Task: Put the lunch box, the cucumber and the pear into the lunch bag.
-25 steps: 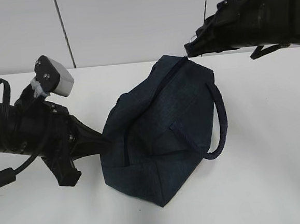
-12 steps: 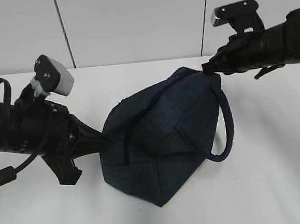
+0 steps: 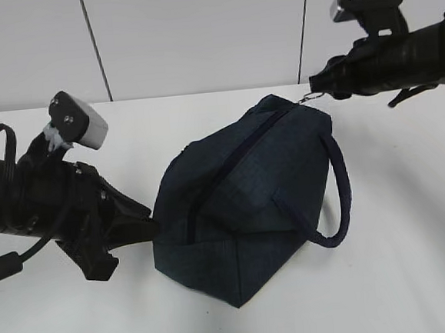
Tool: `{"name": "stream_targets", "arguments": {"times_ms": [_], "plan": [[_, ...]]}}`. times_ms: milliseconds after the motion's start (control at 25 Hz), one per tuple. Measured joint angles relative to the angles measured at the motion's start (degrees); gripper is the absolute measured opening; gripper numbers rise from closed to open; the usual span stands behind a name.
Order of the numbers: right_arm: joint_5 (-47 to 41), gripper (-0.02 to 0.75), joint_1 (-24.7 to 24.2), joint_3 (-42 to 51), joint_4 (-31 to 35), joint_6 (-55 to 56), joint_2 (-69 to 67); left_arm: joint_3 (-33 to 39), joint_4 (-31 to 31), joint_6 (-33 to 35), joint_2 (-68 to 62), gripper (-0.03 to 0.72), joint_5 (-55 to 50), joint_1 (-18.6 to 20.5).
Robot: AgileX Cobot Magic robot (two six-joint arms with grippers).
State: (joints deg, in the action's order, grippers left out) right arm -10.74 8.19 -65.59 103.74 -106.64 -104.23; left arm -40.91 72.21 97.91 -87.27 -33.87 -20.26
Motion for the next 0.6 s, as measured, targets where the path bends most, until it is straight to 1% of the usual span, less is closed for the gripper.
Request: {"name": "stream_targets", "arguments": {"times_ms": [80,120,200,320,440,520,600], "plan": [[0.5,0.439,-0.1,0.0,0.0,0.6,2.7,0.0,-0.8,-2.3,0.0,0.295,-0.5,0.0],[0.8,0.482,-0.1,0.0,0.0,0.9,4.2,0.0,-1.5,-3.7,0.1,0.341,-0.8,0.0],[0.8,0.532,-0.1,0.4,0.0,1.6,6.9,0.0,-3.0,-6.1,0.5,0.386,-1.6,0.0],[0.5,0.553,-0.1,2.3,0.0,2.2,10.9,0.0,-6.0,-9.5,2.8,0.4,-2.2,0.0],[0.3,0.557,-0.1,7.4,-0.2,2.7,16.2,0.0,-10.7,-14.6,6.7,0.379,-1.7,0.0],[0.2,0.554,-0.1,12.1,-0.7,3.0,20.5,0.0,-15.8,-20.6,10.4,0.365,0.1,0.0],[0.2,0.543,-0.1,17.5,-1.4,3.1,25.2,0.1,-21.2,-28.5,14.2,0.359,2.6,0.0]]}}
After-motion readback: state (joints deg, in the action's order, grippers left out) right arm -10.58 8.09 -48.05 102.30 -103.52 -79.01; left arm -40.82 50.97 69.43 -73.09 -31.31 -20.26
